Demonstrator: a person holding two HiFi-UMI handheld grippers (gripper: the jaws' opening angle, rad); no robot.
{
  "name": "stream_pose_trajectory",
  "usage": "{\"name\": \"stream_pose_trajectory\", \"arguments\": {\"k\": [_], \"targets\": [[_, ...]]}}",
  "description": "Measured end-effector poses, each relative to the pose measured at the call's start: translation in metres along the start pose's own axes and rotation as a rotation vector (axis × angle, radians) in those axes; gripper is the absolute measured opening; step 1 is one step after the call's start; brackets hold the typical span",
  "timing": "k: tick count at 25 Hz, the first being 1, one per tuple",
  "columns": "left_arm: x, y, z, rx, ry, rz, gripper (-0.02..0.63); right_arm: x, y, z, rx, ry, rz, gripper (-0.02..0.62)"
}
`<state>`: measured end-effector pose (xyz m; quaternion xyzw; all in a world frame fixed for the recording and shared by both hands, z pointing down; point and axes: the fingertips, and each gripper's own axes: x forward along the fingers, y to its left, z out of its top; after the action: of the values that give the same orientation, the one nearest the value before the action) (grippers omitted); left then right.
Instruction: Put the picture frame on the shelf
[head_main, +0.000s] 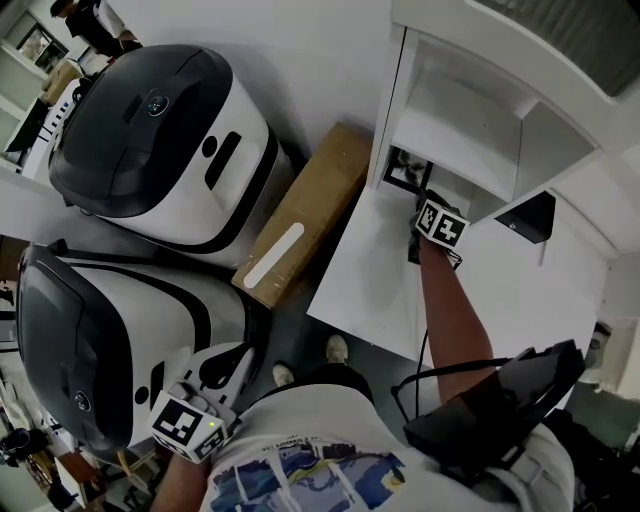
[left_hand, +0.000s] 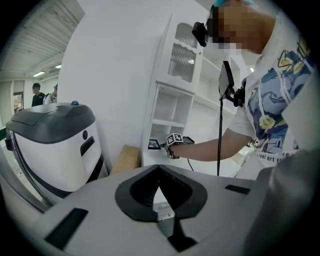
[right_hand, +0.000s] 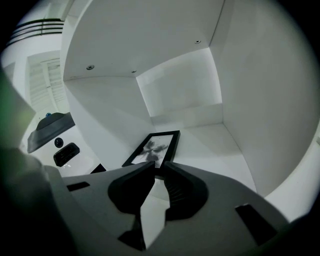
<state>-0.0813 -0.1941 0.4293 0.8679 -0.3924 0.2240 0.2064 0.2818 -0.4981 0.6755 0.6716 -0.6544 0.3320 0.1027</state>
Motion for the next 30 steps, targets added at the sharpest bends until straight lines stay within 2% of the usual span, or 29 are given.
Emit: {"name": "stream_pose_trajectory", "arguments": {"k": [5,10,17,23,30], "targets": [[0.006,-0.013,0.002,0.018,0.000,-0.048,0.012,-0.025,-0.002,-0.006,-0.017,0.003,0.025,0.054],[0.009,-0.029,0.001,0.032,-0.013,-0.092,0.012,-0.057,0.009,-0.029,-0.031,0.044,0.070,0.035],[0.017,-0.056,0.008,0.088,-0.044,-0.212,0.012,-0.120,0.013,-0.064,-0.064,0.097,0.104,0.028],[0.001,-0.070,0.003,0.112,-0.082,-0.280,0.012,-0.174,0.024,-0.094,-0.093,0.114,0.122,0.025],[-0.034,-0.072,-0.014,0.101,-0.123,-0.319,0.012,-0.243,0.061,-0.137,-0.136,0.154,0.159,0.025]]}}
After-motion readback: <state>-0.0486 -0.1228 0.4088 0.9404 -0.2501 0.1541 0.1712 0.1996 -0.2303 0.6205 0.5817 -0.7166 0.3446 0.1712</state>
